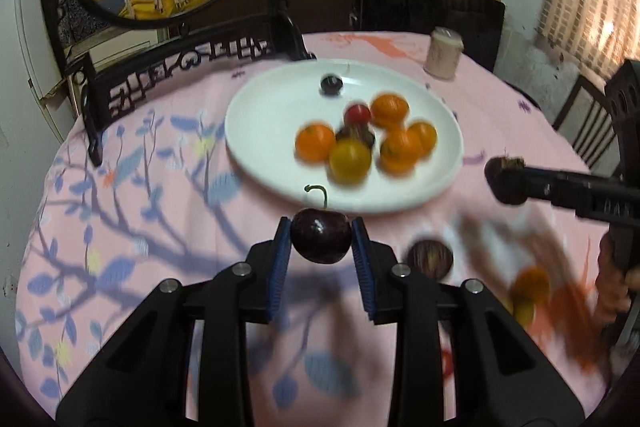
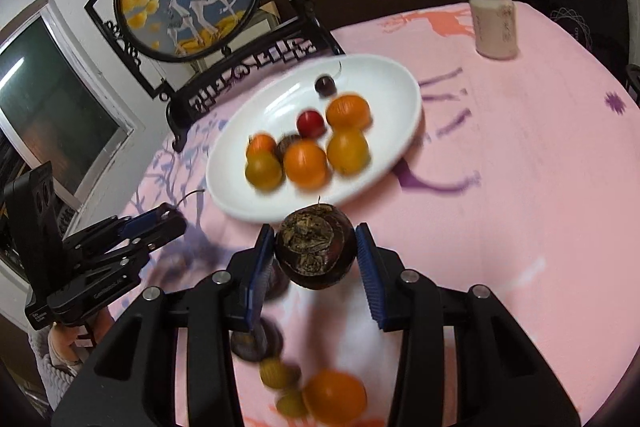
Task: Organize fruits
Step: 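Grasp dark cherry by stem with left tool while right grasps dark brown fruit, then drop dark brown fruit on plate with right tool while left drops cherry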
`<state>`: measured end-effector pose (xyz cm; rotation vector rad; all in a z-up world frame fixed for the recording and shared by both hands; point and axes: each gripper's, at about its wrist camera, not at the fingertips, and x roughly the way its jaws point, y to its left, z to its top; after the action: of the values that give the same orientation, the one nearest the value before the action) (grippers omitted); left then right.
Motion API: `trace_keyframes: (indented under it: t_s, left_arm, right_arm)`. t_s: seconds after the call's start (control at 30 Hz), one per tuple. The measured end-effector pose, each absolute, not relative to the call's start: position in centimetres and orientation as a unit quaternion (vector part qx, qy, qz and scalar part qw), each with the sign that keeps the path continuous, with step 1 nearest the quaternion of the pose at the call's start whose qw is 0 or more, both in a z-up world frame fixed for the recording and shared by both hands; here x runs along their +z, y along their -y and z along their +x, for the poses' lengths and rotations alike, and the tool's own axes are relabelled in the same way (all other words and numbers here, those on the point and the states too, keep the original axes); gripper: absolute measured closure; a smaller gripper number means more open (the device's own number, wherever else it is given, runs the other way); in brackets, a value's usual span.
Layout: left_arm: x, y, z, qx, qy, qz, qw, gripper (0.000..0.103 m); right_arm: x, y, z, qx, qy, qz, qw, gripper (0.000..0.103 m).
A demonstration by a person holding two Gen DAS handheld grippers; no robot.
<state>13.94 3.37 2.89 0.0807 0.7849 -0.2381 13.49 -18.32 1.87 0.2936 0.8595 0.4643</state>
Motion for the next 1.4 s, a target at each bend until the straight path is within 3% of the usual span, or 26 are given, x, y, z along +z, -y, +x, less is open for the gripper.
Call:
trace_keyframes:
  t_s: [0.17,0.3,0.53,0.67,0.73,1.03,1.4]
  left_arm:
    - [3.4,-2.4,18.1,-0.110,-0.376,0.026,0.920,0.067]
    - [2.3,-1.6,20.0,-0.105,-0.372,0.022,0.922,0.037]
    - [1.6,-2.5,20.4,-0.079,-0.371,0.011,0.925,0.015]
    - [1.9,-4.2,20.1,-0.068,-0.372,-0.024,0.925,0.012]
    - [1.8,-5.2,19.4,-0.060,-0.372,-0.037,0.925,0.010]
    - [1.2,-6.6,15.5,-0.053,-0.378,-0.061,0.922,0.010]
    - [0.0,0.5,11.5,-0.119,-0.379,0.050,0.916,0.008]
  right_arm:
    - [1.9,16.5,17.3,0.221,-0.418,0.139,0.870,0.061]
    - [0.4,15.0,19.5,0.212,-0.431,0.129,0.868,0.061]
    - [0.0,13.5,20.9,0.216,-0.435,0.108,0.868,0.061]
    - [0.3,12.9,21.7,0.227,-0.432,0.112,0.866,0.059]
    - [0.7,13.8,21.2,0.234,-0.422,0.134,0.866,0.040]
    - [4.3,19.8,16.0,0.237,-0.356,0.208,0.880,0.040]
    - [1.4,23.5,10.8,0.204,-0.376,0.240,0.871,0.032]
